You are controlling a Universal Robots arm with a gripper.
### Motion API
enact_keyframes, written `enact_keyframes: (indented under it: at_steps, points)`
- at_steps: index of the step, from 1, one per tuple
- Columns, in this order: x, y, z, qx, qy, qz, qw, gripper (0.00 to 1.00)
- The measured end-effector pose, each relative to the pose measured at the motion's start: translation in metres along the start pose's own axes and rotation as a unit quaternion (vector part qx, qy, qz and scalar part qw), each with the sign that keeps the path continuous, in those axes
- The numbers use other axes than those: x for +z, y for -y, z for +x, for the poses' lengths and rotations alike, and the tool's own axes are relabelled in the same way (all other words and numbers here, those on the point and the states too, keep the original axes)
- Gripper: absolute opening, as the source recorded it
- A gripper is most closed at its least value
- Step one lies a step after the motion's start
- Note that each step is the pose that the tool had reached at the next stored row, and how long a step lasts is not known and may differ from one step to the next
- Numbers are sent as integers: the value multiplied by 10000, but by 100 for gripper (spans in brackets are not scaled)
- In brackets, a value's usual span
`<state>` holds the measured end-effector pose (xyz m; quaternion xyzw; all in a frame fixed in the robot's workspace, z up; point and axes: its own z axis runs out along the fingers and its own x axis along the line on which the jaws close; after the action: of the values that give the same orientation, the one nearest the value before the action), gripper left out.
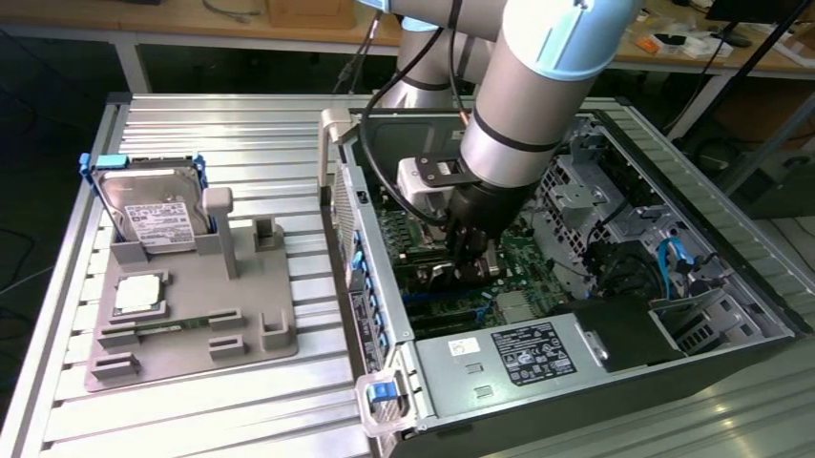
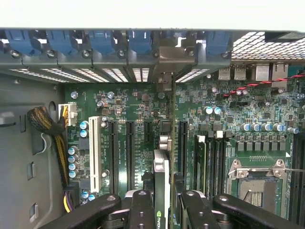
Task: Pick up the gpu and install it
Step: 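Insert the gpu into the slot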
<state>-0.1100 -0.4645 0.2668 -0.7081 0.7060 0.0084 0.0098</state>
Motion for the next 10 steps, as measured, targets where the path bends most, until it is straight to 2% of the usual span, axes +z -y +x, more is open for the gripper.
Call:
enact_keyframes:
  at_steps: [10]
  points:
    - [25,0,3,0,0,0,10000,27]
